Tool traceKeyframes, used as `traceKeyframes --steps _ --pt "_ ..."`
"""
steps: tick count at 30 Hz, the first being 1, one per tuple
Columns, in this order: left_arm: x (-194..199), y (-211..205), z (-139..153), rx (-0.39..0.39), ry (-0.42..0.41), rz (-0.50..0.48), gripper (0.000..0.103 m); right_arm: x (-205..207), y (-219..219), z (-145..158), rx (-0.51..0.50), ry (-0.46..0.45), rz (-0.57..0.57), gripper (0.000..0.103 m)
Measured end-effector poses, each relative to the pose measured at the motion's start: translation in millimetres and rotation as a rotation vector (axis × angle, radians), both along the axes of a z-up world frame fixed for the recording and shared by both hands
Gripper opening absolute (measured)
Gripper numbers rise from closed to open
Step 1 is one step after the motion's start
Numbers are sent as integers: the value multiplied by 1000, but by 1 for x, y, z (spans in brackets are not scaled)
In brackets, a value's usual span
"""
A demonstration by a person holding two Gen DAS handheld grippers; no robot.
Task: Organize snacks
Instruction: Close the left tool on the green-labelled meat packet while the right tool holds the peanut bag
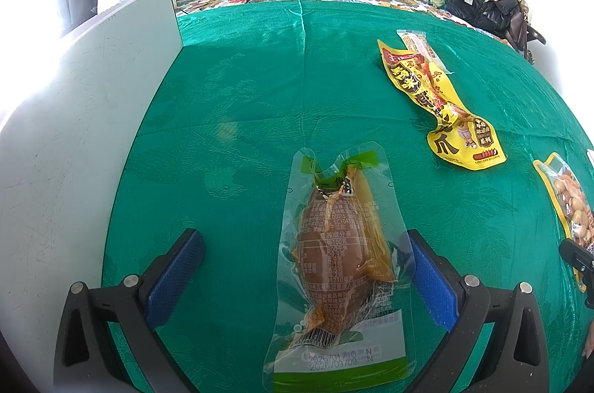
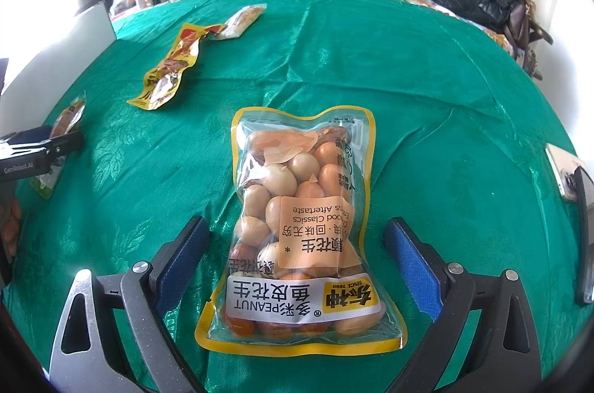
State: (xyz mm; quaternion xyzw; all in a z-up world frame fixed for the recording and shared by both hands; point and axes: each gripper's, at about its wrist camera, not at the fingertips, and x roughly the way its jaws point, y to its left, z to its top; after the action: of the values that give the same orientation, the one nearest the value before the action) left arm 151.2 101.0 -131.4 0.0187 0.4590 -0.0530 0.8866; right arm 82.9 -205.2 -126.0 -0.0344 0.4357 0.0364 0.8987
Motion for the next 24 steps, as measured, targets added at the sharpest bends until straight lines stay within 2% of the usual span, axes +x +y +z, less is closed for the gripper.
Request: traceKeyframes --steps 3,6,11,19,20,21,22,24 --pt "-1 -2 1 1 1 -5 103 0 0 0 0 0 0 98" --pt "-4 -6 2 4 21 -85 103 0 -1 0 0 0 1 98" --pt "3 -11 7 22 139 -136 103 2 1 0 0 1 2 98" --pt "19 -23 8 50 324 -86 102 7 -3 -2 -2 39 31 95" --pt "18 -23 9 47 315 -71 94 7 -3 -1 -6 45 29 94" --pt "14 -25 13 42 280 -70 86 7 -3 2 -8 48 22 83" --pt "10 -27 17 35 249 -88 63 8 -5 7 8 46 22 63" --pt "2 -32 18 51 225 -109 61 5 -13 10 88 73 0 62"
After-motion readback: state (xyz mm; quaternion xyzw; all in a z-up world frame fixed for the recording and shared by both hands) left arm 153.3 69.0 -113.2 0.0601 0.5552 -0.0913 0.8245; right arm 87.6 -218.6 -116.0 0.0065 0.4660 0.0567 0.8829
